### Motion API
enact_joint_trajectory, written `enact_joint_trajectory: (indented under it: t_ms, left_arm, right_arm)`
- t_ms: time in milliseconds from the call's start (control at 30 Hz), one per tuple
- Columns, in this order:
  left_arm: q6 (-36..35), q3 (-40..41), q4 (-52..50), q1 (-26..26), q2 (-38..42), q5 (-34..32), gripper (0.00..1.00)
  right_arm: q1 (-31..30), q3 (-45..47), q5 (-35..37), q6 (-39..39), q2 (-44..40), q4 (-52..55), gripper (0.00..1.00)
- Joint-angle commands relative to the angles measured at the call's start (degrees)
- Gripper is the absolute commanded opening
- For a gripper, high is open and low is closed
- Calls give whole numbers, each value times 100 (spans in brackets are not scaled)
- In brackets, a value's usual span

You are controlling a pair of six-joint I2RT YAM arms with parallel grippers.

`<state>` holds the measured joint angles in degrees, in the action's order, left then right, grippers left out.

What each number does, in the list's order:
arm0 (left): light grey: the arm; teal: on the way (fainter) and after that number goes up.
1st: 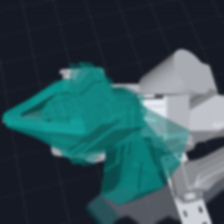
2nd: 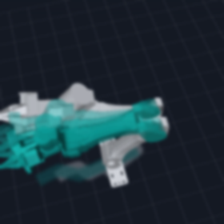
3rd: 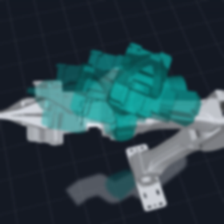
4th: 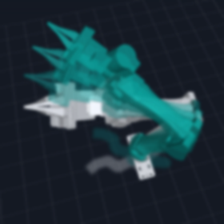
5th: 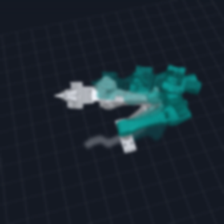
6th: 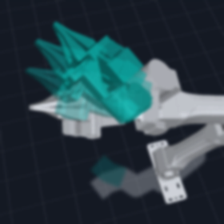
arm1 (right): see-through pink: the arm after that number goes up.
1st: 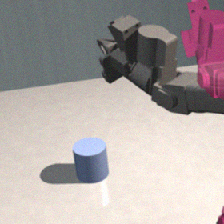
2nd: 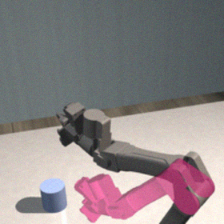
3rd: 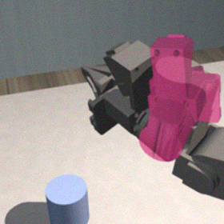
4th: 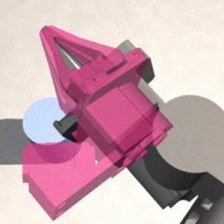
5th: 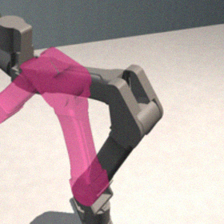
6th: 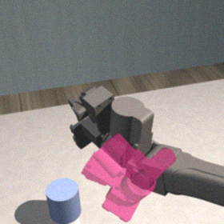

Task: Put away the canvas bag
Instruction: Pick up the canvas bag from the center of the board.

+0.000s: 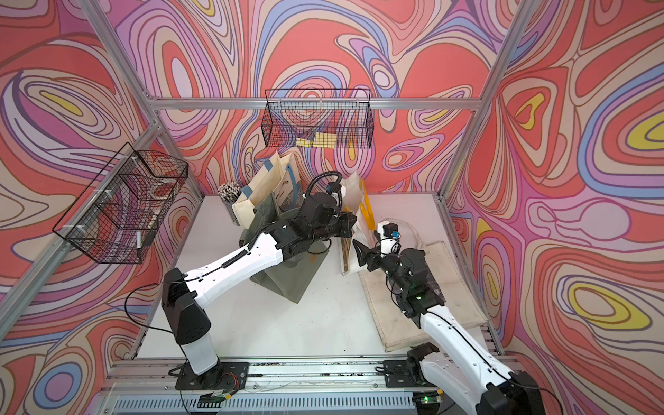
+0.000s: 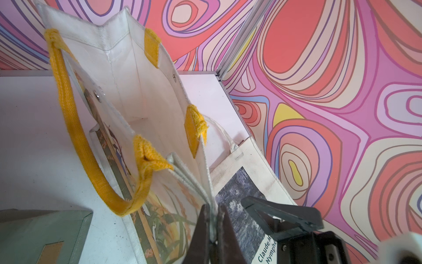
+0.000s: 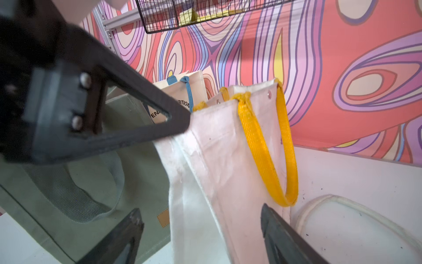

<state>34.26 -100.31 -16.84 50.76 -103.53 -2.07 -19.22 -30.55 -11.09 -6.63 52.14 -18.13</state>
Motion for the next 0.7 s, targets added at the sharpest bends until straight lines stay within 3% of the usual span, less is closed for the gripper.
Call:
enact_joint_trajectory:
  t_ms: [0, 200, 300, 367, 433, 600, 667]
  left_arm:
    - [-126, -313, 259, 87, 285, -169, 0]
    - [-112, -682, 221, 195, 215, -254, 0]
    - [-134, -779, 42, 218, 239, -276, 0]
    - [-172, -771, 45, 224, 309, -303, 0]
    - [-217, -771, 41, 231, 387, -309, 0]
    - [-373, -801, 58, 224, 541, -367, 0]
    - [-423, -864, 67, 227, 578, -416, 0]
  right_arm:
    - [-64, -308, 165, 127, -42, 356, 89]
    - [-489, -562, 768, 511, 384, 202, 98]
    - [-818, -762, 1517, 752, 676, 285, 97]
    - [-948, -732, 2146, 813, 745, 259, 94]
    - [-954, -585, 2297, 792, 683, 144, 92]
    - [-944, -250, 1890, 779, 499, 75, 82]
    - [-947, -181, 1806, 712, 468, 204, 68]
